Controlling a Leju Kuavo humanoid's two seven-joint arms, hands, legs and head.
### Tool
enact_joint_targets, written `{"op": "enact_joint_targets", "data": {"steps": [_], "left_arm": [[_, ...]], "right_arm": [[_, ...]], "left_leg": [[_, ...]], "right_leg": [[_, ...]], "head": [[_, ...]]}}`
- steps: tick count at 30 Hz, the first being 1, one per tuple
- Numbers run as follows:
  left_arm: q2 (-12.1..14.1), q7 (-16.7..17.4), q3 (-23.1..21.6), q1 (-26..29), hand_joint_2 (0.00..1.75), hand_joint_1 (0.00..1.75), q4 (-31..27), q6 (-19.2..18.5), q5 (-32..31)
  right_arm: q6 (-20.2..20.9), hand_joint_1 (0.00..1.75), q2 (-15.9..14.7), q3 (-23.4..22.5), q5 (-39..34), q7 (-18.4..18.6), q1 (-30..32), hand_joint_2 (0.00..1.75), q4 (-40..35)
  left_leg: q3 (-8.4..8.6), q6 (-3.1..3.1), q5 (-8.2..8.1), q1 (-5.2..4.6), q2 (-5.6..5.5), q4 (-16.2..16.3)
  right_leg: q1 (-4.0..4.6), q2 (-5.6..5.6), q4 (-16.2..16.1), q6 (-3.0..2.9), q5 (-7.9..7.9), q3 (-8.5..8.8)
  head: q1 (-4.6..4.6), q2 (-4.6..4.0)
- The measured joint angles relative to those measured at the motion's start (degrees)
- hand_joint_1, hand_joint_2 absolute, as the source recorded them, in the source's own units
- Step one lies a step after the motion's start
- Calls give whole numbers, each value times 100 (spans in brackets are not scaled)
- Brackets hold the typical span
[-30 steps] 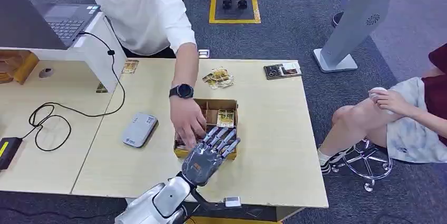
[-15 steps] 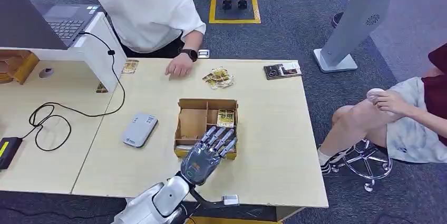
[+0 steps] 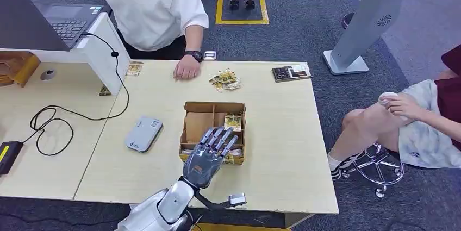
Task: Pass the card to the sensor for recognition and then transmit it.
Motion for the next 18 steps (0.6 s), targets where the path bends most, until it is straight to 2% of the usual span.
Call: {"op": "enact_joint_targets", "data": {"steps": [4,11,12,13,14,18], "left_arm": [[0,-66,0,0,175,0,0,13,-2],[24,-418,0,24,175,2,-90,17,103],[35,-461,0,35,175,35,-129,18,131],[44,-490,0,45,175,140,-162,17,160],[55,-536,0,57,175,175,-195,18,188],[85,-684,0,120,175,175,-345,17,300]], "right_arm": [[0,0,0,0,9,0,0,175,2],[-2,0,0,0,13,0,0,175,2],[0,0,0,0,13,0,0,175,2],[-2,0,0,0,13,0,1,175,2],[0,0,0,0,13,0,1,175,2],[-2,0,0,0,13,0,1,175,2]], "left_leg": [[0,0,0,0,0,0],[-1,0,0,0,0,0],[-1,0,0,0,0,0],[-1,0,0,0,0,0],[-1,0,0,0,0,0],[-1,0,0,0,0,0]], "right_leg": [[0,0,0,0,0,0],[0,-1,0,0,0,0],[0,-1,0,0,0,0],[0,-1,0,0,0,0],[0,-1,0,0,0,0],[0,-1,0,0,0,0]], "head": [[0,0],[0,0],[0,0],[0,0],[0,0],[-2,0]]}}
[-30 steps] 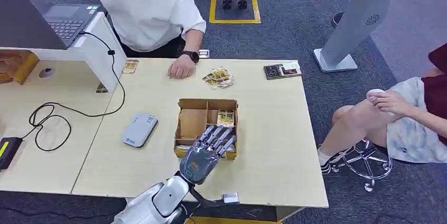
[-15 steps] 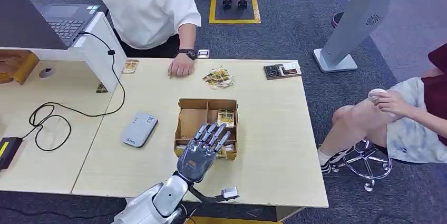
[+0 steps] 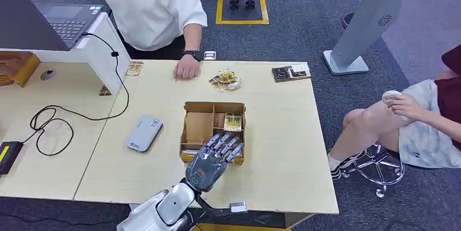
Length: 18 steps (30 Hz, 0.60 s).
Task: Pass the card to the sensor for recognition and then transmit it.
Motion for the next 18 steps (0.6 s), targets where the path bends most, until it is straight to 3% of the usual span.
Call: {"op": "enact_joint_targets", "data": {"steps": [18], "left_arm": [[20,-20,0,11,175,175,11,0,0]], "right_arm": [[4,0,0,0,0,0,-1,175,0]], "left_leg": [[1,0,0,0,0,0]], "right_leg": [[0,1,0,0,0,0]], "head": [[2,0]]}}
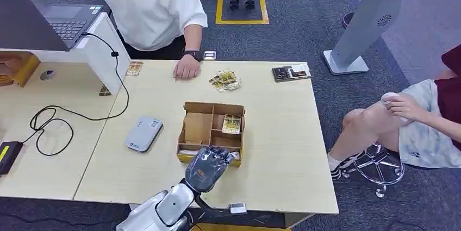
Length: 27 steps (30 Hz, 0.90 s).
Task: Pass the card to the sensor for recognition and then transmit it.
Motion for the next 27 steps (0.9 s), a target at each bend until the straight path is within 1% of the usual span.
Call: {"op": "enact_joint_targets", "data": {"steps": [9,14,17,20,23,27], "left_arm": [[7,39,0,46,175,175,-35,0,-17],[50,-102,92,233,175,175,-434,0,4],[50,-324,256,415,175,175,-827,0,59],[22,-616,513,595,175,175,-1265,2,105],[-63,-953,835,765,175,175,-1655,0,179],[-184,-1246,1222,915,175,175,-2033,0,284]], "right_arm": [[2,0,0,0,-9,2,0,175,0],[-2,0,0,0,-28,2,2,175,0],[-11,0,0,-2,-33,0,5,175,0],[-13,0,0,0,-37,0,6,175,0],[-20,0,0,0,-39,0,9,175,0],[-26,0,0,0,-63,-7,13,175,0]], "left_leg": [[0,0,0,0,0,0],[-1,0,0,0,-1,0],[-2,0,-1,0,-1,0],[-2,0,-1,0,-1,0],[-2,1,-1,0,-1,0],[-1,0,0,0,0,0]], "right_leg": [[0,0,0,0,0,0],[0,-1,0,0,0,0],[0,-1,0,0,-1,0],[0,-1,0,0,-1,0],[0,-1,0,0,-1,0],[0,-1,0,1,0,0]], "head": [[0,0],[-2,0],[0,0],[0,0],[0,0],[0,0]]}}
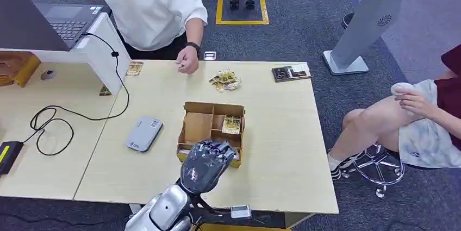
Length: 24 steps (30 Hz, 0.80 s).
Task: Pass the card to the sensor for recognition and then transmit it.
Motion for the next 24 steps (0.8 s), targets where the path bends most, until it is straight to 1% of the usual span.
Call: {"op": "enact_joint_targets", "data": {"steps": [3,6,8,12,17,24], "left_arm": [[-111,-146,233,80,175,175,-155,0,72],[-190,-144,398,106,175,175,-179,0,131],[-245,-59,527,105,175,175,-177,0,129],[-271,351,627,15,175,175,-94,-2,164],[-256,838,640,-283,175,175,230,-2,249],[-242,1270,640,-786,175,175,824,-2,456]], "right_arm": [[-2,0,0,0,-48,0,3,175,0],[-2,0,2,0,-46,0,5,175,0],[-2,0,2,0,-46,0,5,175,0],[-9,0,2,0,-41,0,5,175,0],[-9,0,2,0,-31,4,4,175,0],[-9,0,2,0,66,9,3,175,0]], "left_leg": [[0,0,0,0,-1,0],[0,0,0,0,-1,0],[0,0,0,0,-1,0],[0,0,0,0,-1,0],[1,0,1,0,-1,0],[1,0,1,0,-1,1]], "right_leg": [[0,-1,0,0,0,1],[0,-1,0,0,0,0],[0,-1,0,0,0,0],[0,-1,0,0,0,0],[0,-1,0,0,0,0],[0,-1,1,0,1,0]], "head": [[0,0],[0,0],[0,0],[0,0],[0,0],[0,-2]]}}
